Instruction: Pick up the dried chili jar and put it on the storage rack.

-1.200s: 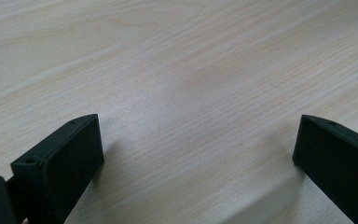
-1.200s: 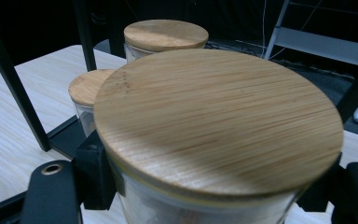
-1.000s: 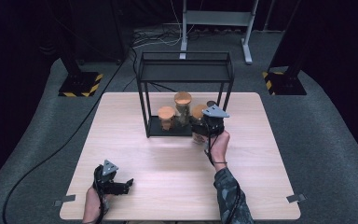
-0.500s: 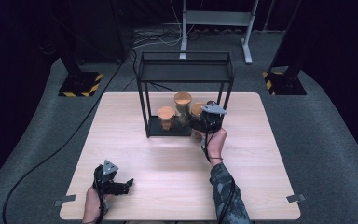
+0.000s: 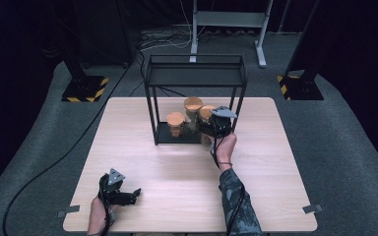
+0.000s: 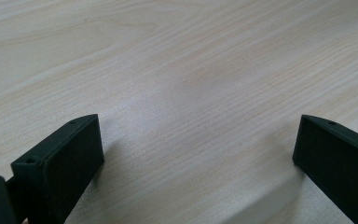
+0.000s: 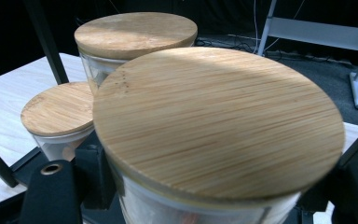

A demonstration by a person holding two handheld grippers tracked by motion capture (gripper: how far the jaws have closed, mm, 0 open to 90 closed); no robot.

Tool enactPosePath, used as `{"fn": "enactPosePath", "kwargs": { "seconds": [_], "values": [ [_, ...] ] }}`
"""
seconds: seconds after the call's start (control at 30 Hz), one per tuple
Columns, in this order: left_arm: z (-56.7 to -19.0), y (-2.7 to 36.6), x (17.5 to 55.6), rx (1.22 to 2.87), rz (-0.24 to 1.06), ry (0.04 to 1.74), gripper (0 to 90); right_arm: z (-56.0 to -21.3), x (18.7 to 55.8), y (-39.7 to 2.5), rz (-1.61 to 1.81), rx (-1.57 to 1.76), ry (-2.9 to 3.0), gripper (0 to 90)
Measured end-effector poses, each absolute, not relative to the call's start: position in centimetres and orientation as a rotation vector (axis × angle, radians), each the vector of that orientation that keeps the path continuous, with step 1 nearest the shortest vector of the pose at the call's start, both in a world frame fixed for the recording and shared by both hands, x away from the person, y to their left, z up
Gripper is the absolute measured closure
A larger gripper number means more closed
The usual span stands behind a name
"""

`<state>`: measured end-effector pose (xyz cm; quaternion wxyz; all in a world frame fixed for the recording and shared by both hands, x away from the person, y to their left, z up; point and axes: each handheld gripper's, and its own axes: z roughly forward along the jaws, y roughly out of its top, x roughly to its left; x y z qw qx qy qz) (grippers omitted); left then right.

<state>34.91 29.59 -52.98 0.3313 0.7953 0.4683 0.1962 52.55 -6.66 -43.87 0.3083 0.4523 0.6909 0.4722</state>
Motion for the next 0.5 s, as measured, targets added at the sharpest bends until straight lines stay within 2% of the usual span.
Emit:
{"fn": "enactPosePath", "kwargs": {
  "seconds": [0.5],
  "values": [
    [-52.97,29.58,34.91,2.079,0.513,1.223,1.0,-43.96,53.27,-6.32,1.249,1.204,1.817,24.7]
  ]
}}
